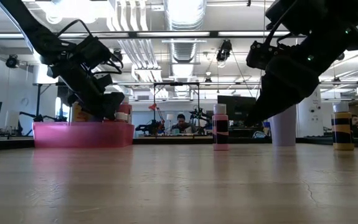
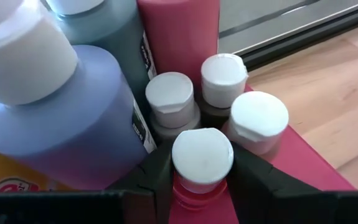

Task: Pick & Place Paint Supplies
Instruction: Put the small orange paint bottle into the pink bin

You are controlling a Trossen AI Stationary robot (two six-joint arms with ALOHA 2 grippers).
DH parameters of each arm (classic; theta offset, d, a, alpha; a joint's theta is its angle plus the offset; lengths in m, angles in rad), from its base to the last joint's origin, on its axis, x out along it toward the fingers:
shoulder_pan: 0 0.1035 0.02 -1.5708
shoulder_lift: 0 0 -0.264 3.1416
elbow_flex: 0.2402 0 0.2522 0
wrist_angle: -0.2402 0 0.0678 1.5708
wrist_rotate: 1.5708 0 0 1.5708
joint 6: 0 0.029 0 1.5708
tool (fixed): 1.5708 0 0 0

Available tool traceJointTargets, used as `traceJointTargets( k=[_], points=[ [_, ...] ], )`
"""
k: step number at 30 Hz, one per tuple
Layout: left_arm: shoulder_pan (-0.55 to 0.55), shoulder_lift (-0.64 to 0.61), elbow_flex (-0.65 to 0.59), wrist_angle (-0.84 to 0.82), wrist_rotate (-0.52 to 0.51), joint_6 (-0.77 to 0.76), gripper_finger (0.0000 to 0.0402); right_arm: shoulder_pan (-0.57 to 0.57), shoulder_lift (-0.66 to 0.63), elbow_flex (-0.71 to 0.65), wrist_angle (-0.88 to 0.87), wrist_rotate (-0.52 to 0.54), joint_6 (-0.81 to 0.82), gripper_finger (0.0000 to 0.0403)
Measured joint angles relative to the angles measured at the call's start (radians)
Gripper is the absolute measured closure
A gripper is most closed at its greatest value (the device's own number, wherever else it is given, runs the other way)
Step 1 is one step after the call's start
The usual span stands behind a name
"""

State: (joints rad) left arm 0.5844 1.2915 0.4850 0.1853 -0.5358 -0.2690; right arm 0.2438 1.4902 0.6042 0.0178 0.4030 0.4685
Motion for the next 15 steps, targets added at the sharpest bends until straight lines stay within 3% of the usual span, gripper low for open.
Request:
traceJointTargets(
  k=[15],
  points=[
    [0.004,0.000,0.000,0.001,0.002,-0.019,0.0244,0.000,0.000,-0.014,0.024,-0.001,0.003,0.0056]
  ],
)
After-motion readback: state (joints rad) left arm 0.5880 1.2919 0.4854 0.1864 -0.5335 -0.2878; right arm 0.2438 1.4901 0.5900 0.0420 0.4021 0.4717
